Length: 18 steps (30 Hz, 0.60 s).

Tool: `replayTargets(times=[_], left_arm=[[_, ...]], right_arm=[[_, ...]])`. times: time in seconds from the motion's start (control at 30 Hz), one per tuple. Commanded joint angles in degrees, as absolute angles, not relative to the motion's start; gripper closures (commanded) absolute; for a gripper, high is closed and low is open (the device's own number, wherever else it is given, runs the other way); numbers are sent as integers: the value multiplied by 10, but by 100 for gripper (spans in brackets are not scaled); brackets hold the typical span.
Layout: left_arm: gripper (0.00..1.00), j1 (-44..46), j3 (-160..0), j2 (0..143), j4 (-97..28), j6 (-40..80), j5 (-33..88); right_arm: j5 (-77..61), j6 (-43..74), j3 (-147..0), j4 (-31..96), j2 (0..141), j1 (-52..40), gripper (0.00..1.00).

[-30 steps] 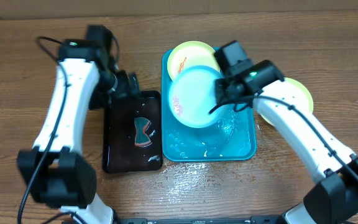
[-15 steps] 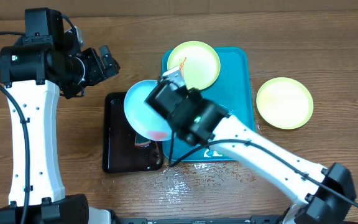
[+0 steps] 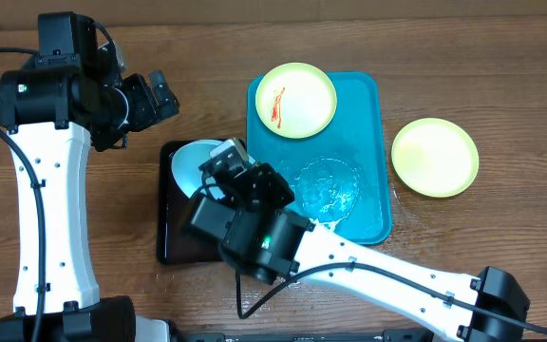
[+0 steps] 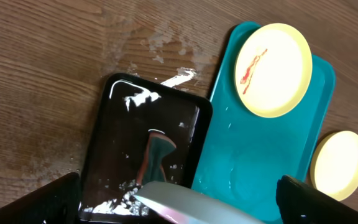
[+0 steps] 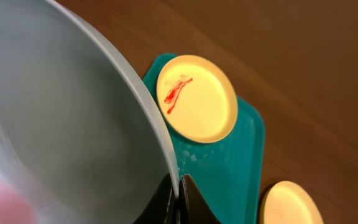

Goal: Clean dirty plates on tray and stack at the side
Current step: 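Lift the blue plate with the right gripper and tilt it over the black tray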

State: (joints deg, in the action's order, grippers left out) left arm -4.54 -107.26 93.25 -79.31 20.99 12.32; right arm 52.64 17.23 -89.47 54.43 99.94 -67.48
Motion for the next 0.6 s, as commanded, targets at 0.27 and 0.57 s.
replayTargets(times=[0.27, 0.57], left_arm=[[0, -45, -1080, 930, -793, 212, 114], [0, -45, -1080, 930, -793, 212, 114]], right_arm=[[645, 182, -905, 545, 999, -709, 96], [647, 182, -905, 545, 999, -724, 96]])
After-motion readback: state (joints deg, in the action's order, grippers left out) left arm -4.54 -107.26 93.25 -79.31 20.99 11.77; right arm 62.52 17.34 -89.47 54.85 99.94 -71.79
